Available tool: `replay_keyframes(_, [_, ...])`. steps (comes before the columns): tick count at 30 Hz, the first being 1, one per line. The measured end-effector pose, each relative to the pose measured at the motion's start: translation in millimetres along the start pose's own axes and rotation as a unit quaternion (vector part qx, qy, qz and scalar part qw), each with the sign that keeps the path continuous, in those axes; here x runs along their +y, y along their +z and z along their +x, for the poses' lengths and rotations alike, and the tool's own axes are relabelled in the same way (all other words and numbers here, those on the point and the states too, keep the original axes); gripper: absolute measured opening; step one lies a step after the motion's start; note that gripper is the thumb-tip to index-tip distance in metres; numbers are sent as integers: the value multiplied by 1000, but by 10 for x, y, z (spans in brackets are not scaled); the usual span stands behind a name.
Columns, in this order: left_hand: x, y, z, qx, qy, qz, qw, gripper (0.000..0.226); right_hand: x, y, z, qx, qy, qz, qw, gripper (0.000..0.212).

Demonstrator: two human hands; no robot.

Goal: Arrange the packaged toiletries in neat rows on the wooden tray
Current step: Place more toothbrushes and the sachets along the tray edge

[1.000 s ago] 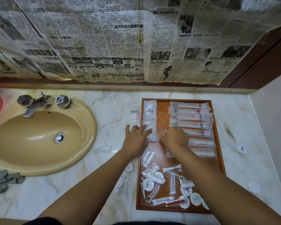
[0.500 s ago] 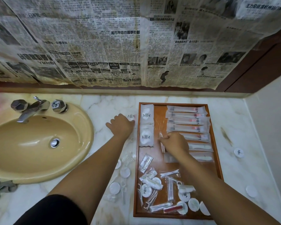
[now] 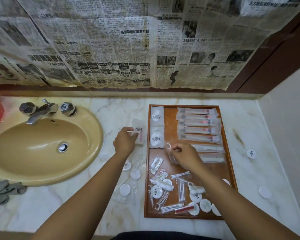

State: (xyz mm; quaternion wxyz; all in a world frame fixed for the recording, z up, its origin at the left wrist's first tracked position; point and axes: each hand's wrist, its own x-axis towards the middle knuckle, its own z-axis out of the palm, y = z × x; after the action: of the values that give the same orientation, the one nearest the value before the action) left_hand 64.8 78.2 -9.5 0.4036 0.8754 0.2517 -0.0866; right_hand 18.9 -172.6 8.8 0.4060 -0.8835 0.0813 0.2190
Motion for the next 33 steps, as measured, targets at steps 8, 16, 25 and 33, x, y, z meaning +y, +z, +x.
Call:
replay_keyframes(8, [-494, -540, -700, 36, -48, -98, 993, 21, -323, 328, -248, -34, -53, -15, 998, 7])
replay_keyframes(16, [-1213, -689, -1386, 3, -115, 42, 992, 21, -577, 1058, -388, -153, -91, -139, 974, 29])
replay_keyframes(25, [-1370, -585, -1503, 38, -31, 210, 976, 43, -522, 1138, -507, -108, -104, -218, 964, 29])
replay_keyframes(33, [-1030, -267, -831, 9, 208, 282, 936, 61, -120, 701, -273, -61, -173, -263, 947, 60])
